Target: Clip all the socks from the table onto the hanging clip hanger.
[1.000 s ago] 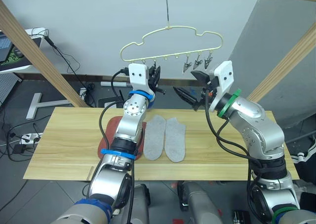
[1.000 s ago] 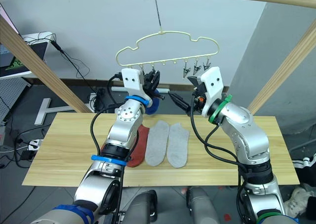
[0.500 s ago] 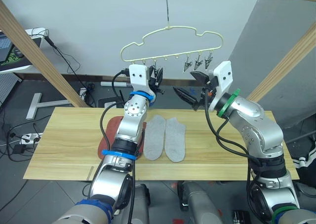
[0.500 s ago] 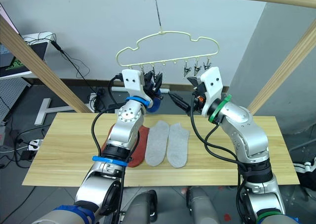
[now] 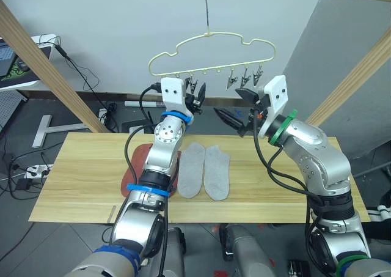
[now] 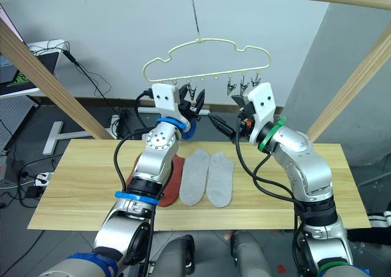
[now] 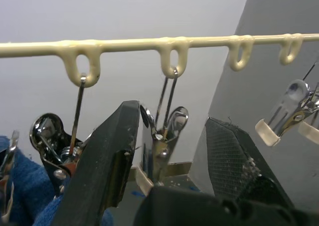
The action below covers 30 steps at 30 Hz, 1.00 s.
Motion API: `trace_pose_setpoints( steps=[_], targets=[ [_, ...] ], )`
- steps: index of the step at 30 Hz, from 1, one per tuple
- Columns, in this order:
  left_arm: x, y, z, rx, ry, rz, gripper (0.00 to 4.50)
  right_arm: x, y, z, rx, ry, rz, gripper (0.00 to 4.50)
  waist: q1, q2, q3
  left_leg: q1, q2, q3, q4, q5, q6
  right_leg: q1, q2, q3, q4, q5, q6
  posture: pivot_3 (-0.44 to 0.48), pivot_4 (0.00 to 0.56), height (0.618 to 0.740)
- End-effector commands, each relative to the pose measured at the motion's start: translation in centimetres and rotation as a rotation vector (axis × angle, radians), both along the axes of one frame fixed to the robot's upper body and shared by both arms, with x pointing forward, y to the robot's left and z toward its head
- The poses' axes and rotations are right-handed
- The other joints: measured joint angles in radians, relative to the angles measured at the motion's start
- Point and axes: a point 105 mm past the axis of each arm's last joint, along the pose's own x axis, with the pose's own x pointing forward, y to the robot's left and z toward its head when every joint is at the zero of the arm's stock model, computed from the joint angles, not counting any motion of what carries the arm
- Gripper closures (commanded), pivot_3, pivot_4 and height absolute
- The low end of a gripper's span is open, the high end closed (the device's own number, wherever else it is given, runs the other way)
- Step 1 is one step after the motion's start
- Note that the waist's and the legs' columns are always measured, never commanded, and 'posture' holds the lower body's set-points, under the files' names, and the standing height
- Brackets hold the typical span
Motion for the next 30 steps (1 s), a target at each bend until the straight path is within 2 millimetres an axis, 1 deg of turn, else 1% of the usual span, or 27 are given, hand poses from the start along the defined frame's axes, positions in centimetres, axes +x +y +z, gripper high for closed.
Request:
trace_pose_setpoints(
  steps=[1, 18, 19, 20, 25, 27, 30],
  targets=[
    [-0.77, -1.33, 2.28, 0.016, -0.097, -0.045, 2.05, -0.34, -0.05, 1.55, 0.02, -0.06, 0.004, 0.0, 0.0, 0.0, 0.0, 0.0, 0.0, 0.0, 0.0, 0.0, 0.0, 0.0, 0.0, 0.0, 0.0, 0.0, 0.0, -0.068, 0.268, 0.74],
    [-0.81, -1.05, 2.56, 0.041, -0.112, -0.03, 2.05, -0.32, -0.06, 1.48, 0.029, -0.052, -0.003, 0.0, 0.0, 0.0, 0.0, 0.0, 0.0, 0.0, 0.0, 0.0, 0.0, 0.0, 0.0, 0.0, 0.001, 0.0, 0.0, -0.068, 0.275, 0.74],
    [-0.8, -1.0, 2.59, 0.04, -0.113, -0.028, 2.42, -0.36, -0.04, 1.47, 0.029, -0.051, -0.002, 0.0, 0.0, 0.0, 0.0, 0.0, 0.0, 0.0, 0.0, 0.0, 0.0, 0.0, 0.0, 0.0, 0.001, 0.0, 0.0, -0.067, 0.276, 0.74],
    [-0.79, -0.97, 2.61, 0.039, -0.114, -0.026, 2.62, -0.37, -0.03, 1.45, 0.029, -0.05, -0.002, 0.0, 0.0, 0.0, 0.0, 0.0, 0.0, 0.0, 0.0, 0.0, 0.0, 0.0, 0.0, 0.0, 0.001, 0.0, 0.0, -0.067, 0.276, 0.74],
    [-0.78, -0.82, 2.61, 0.041, -0.115, -0.021, 3.94, -0.38, -0.03, 1.39, 0.029, -0.049, -0.001, 0.0, 0.0, 0.0, 0.0, 0.0, 0.0, 0.0, 0.0, 0.0, 0.0, 0.0, 0.0, 0.0, 0.001, 0.0, 0.0, -0.065, 0.279, 0.74],
    [-0.8, -0.8, 2.52, 0.041, -0.113, -0.022, 4.27, -0.46, 0.03, 1.36, 0.031, -0.046, 0.001, 0.0, 0.0, 0.0, 0.0, 0.0, 0.0, 0.0, 0.0, 0.0, 0.0, 0.0, 0.0, 0.0, 0.001, 0.0, 0.0, -0.064, 0.28, 0.74],
    [-0.85, -0.77, 2.48, 0.04, -0.113, -0.022, 4.34, -0.5, 0.1, 1.29, 0.031, -0.044, 0.004, 0.0, 0.0, 0.0, 0.0, 0.0, 0.0, 0.0, 0.0, 0.0, 0.0, 0.0, 0.0, 0.0, 0.001, 0.0, 0.0, -0.063, 0.283, 0.74]
  ],
)
